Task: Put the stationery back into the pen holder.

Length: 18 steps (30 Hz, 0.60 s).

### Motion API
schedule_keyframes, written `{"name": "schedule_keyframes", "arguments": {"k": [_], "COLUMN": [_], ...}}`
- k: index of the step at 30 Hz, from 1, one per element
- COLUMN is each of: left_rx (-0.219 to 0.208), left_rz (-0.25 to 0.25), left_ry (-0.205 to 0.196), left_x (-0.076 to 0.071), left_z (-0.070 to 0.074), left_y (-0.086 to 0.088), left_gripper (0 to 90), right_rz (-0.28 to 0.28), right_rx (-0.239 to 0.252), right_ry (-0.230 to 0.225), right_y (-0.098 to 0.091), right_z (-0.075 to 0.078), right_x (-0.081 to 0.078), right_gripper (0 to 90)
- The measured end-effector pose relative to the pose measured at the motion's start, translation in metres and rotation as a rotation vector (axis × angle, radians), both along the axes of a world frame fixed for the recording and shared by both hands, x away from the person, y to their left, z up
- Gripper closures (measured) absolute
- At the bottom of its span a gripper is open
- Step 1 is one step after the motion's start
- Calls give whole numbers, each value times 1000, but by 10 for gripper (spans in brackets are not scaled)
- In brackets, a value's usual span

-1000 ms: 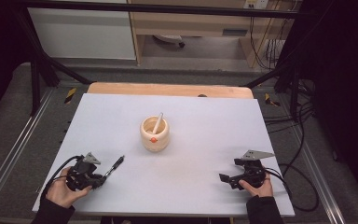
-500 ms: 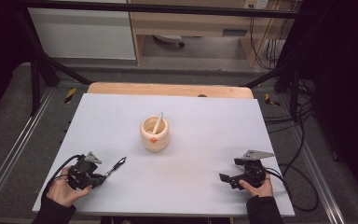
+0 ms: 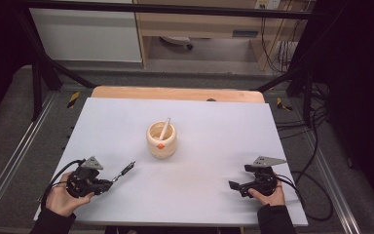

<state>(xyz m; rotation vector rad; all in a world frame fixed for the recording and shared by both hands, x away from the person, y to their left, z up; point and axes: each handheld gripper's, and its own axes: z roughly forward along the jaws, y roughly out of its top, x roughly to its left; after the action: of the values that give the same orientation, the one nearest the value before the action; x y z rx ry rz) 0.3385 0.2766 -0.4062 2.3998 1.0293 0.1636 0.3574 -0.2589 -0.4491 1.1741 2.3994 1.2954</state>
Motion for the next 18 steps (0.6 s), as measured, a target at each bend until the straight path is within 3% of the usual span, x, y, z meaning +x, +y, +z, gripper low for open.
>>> {"name": "schedule_keyframes", "arguments": {"k": [7, 18], "left_rx": [-33, -32], "left_rz": [-81, -188], "left_ry": [7, -4], "left_x": [3, 10], "left_z": [3, 13], "left_y": [-19, -58], "left_gripper": [797, 797], "right_rz": [29, 128], "right_rx": [-32, -170], "right_ry": [-47, -199], "right_y": [15, 52], "right_z": [8, 20], "right_x": [0, -6], "right_gripper": [14, 25]}}
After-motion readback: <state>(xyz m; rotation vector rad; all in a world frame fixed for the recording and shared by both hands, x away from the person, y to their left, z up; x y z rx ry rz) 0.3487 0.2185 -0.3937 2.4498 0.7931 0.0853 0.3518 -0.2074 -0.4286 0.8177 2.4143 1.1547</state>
